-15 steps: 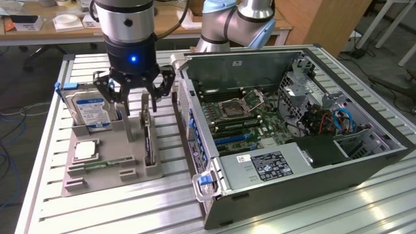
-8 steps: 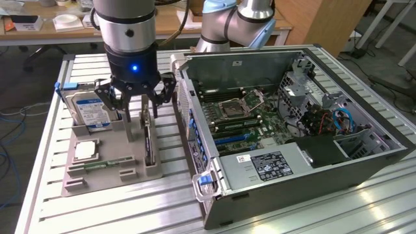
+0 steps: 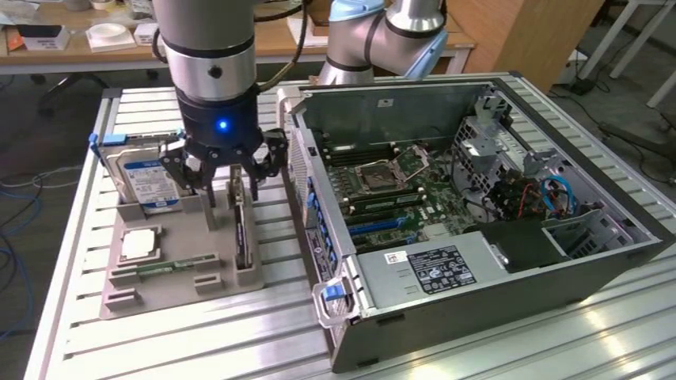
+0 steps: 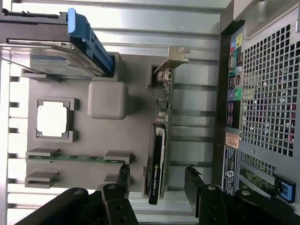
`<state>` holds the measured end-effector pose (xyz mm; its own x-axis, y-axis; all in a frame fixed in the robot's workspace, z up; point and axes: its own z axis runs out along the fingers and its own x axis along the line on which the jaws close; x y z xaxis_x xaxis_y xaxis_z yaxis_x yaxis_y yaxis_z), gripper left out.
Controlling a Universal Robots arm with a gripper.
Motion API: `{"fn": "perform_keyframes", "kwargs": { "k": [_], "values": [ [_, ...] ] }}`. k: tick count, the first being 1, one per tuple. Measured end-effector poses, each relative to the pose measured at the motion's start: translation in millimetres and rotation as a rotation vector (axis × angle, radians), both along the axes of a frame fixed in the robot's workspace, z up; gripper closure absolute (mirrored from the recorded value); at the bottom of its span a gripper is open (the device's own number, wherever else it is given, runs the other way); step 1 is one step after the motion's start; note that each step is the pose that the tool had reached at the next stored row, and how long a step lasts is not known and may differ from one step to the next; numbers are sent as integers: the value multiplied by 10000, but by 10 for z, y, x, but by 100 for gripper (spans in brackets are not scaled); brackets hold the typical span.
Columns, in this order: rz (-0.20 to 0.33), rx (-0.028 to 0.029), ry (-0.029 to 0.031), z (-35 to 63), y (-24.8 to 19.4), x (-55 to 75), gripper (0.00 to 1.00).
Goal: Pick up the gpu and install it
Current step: 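Pick up the gpu and move the gpu toward the slot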
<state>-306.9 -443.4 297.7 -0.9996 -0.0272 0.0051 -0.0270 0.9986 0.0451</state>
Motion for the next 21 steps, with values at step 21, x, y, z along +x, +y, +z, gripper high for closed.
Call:
{"fn": "perform_keyframes", "kwargs": {
  "k": [21],
  "values": [
    [-446,-10,-10,-381,95,1,41]
  ]
}}
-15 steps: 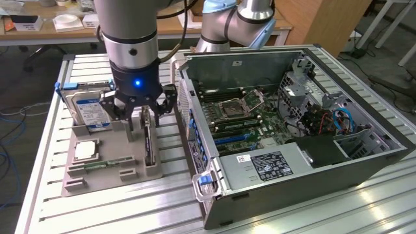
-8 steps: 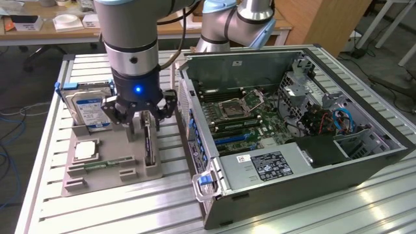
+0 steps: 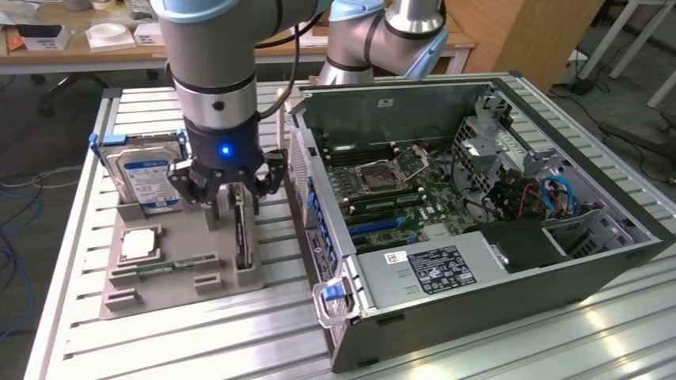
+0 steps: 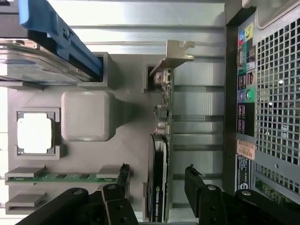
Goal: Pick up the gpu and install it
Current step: 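Pick up the gpu and move the gpu toward the slot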
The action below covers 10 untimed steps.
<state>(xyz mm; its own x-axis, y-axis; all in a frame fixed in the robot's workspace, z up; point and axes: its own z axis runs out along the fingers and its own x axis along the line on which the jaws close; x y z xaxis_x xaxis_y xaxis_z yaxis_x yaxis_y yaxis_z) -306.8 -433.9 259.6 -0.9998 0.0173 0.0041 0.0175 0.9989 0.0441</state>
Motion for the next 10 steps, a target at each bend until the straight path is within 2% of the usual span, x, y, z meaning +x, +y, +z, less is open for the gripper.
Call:
{"fn": "perform_keyframes", "kwargs": {
  "k": [4,10],
  "values": [
    [0,-23,1,-73,14,0,41],
    [1,-24,1,-182,26,1,41]
  ]
}}
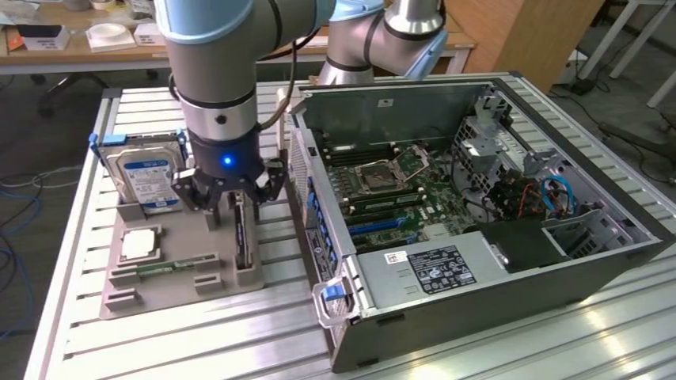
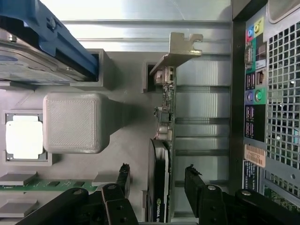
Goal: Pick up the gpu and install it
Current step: 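Pick up the gpu and move the gpu toward the slot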
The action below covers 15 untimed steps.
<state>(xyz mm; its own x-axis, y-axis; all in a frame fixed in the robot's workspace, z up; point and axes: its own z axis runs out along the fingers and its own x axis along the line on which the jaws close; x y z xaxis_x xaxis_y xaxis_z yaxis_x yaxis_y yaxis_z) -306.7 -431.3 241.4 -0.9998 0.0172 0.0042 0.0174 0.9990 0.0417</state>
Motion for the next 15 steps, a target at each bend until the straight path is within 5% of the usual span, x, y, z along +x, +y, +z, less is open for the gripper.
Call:
{"fn": "perform_keyframes", "kwargs": {
  "k": [15],
  "values": [
    [-1,-5,2,-215,-3,-1,41]
  ]
}}
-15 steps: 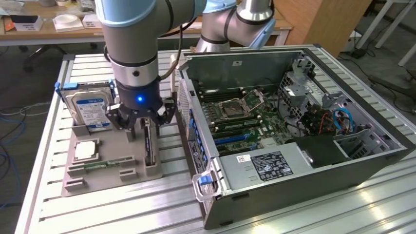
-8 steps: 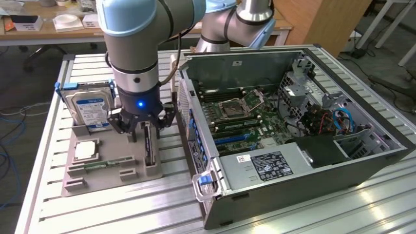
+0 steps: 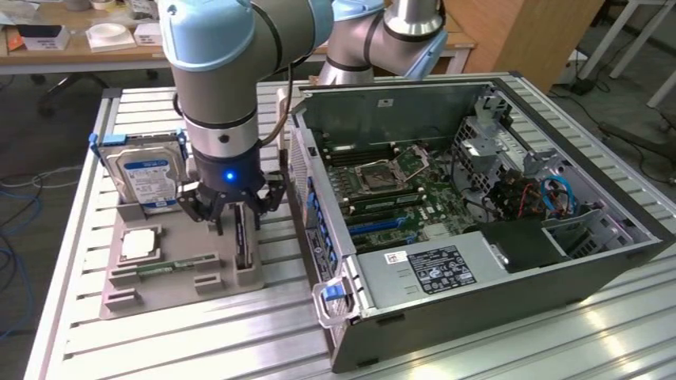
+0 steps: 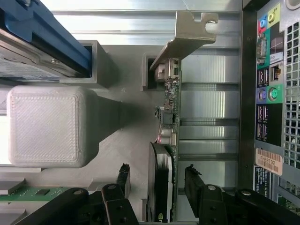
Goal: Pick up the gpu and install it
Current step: 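Pick up the gpu and move the gpu toward the slot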
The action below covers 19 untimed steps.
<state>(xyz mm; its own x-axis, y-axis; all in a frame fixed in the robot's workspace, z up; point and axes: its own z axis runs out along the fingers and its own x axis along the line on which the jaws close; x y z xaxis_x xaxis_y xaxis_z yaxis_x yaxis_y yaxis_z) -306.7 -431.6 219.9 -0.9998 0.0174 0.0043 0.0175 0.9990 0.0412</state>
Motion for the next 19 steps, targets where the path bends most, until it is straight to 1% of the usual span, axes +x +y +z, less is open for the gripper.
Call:
{"fn": "perform_keyframes", "kwargs": {
  "k": [7,9,11,12,13,16,17,18,19],
  "values": [
    [0,-5,-1,-1,0,0,41],
    [0,-5,-1,-1,0,0,43],
    [0,-5,-2,-1,0,0,55],
    [0,-5,-1,-1,0,0,55],
    [1,-5,-2,-1,0,0,62],
    [0,-5,-2,-1,0,0,62],
    [0,-5,-2,-1,0,0,63],
    [0,-7,-1,-1,0,0,69],
    [0,-7,-2,-1,0,0,69]
  ]
}}
